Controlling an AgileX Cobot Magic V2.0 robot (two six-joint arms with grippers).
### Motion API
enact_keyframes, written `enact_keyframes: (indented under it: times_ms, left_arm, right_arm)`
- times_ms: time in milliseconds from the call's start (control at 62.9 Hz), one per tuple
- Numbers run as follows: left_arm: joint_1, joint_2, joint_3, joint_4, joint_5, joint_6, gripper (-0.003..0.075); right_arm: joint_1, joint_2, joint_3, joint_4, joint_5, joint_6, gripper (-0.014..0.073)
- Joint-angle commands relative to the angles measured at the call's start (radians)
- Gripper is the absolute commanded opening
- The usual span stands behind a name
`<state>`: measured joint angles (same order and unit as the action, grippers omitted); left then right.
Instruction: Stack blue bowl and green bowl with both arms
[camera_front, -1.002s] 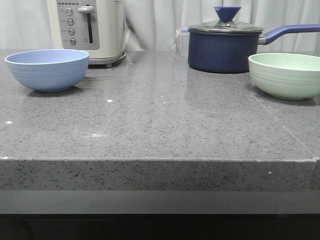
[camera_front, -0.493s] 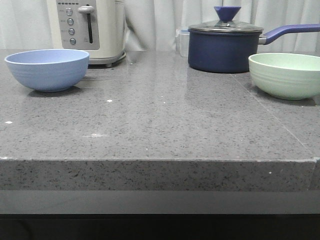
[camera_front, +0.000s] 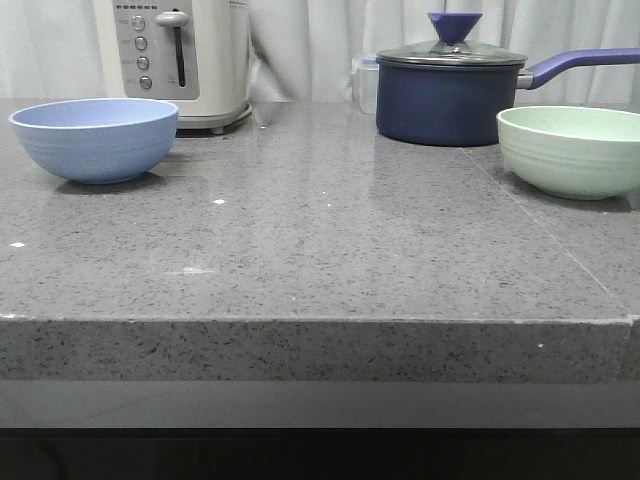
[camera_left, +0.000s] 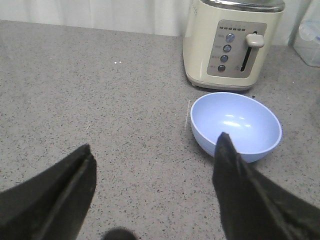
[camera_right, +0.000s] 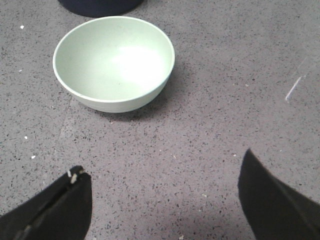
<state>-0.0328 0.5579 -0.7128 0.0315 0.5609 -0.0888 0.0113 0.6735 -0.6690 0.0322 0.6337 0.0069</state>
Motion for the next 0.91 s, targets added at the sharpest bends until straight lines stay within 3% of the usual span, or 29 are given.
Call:
enact_keyframes:
  times_ms: [0, 159, 429, 589, 891]
  left_arm:
    - [-0.007, 0.01, -0.026, -0.001, -0.084, -0.001, 0.0494]
    - [-0.034, 0.018, -0.026, -0.019, -0.089, -0.001, 0.0491]
    - [-0.246, 0.044, -0.026, -0.024, -0.093, -0.001, 0.0491]
    - [-0.322, 0.048, -0.026, 0.008, -0.093, -0.001, 0.0491]
    - [-0.328, 0.048, -0.026, 0.018, -0.089, -0.001, 0.0491]
  right_arm:
    - [-0.005, 0.003, -0.035, -0.01, -0.059, -0.007, 0.0627]
    - [-0.005, 0.031, -0.059, -0.007, -0.035, -0.007, 0.0627]
    - [-0.012, 0.2, -0.232, 0.002, 0.068, -0.001, 0.0627]
    - [-0.076, 0.356, -0.357, 0.049, 0.135, 0.001, 0.0622]
    - [-0.202, 0.666, -0.571, 0.231, 0.24, -0.063, 0.0448]
